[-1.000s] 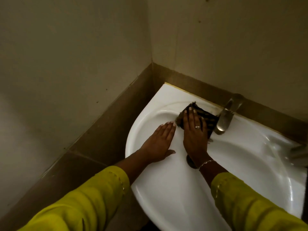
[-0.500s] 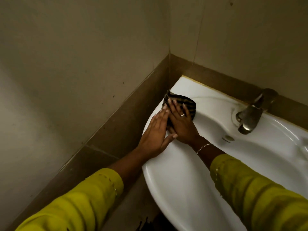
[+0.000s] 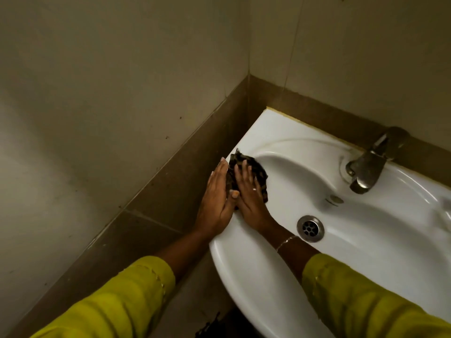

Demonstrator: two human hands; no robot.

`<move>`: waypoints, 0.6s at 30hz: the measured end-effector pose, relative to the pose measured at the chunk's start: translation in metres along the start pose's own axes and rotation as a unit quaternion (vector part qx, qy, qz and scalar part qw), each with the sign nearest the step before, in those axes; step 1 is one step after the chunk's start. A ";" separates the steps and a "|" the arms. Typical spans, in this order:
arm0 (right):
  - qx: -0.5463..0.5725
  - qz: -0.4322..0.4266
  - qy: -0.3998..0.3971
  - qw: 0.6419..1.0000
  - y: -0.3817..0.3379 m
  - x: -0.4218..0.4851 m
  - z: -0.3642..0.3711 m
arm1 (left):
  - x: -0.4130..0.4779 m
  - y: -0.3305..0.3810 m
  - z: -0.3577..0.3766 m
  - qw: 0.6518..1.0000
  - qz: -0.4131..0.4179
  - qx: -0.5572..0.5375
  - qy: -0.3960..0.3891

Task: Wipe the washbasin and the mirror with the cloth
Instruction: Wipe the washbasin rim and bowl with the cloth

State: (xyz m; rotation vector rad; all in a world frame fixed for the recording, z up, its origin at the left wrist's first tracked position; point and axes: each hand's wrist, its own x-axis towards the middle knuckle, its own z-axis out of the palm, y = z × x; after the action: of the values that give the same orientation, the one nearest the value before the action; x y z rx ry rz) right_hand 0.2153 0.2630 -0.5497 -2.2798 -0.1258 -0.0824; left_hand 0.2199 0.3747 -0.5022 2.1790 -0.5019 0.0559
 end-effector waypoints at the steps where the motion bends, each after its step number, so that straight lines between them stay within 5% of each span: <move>1: 0.020 0.020 0.035 0.999 -0.003 0.000 -0.003 | -0.001 0.001 0.000 1.000 -0.009 -0.003 0.005; 3: 0.021 0.097 0.085 0.991 -0.011 0.007 -0.007 | -0.001 0.002 0.001 1.000 -0.022 -0.010 0.008; 6: 0.003 0.175 0.040 0.984 -0.025 0.018 -0.003 | -0.001 -0.002 0.002 0.999 -0.022 -0.022 0.023; 18: -0.037 0.174 -0.142 0.974 -0.049 0.001 0.001 | 0.002 -0.008 -0.009 0.962 -0.141 -0.230 0.035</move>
State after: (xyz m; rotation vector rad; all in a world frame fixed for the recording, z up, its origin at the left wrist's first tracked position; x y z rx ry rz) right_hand 0.2109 0.2960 -0.5136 -2.3411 0.1316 0.4282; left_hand 0.2255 0.3854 -0.5024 1.7624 -0.1385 -0.1269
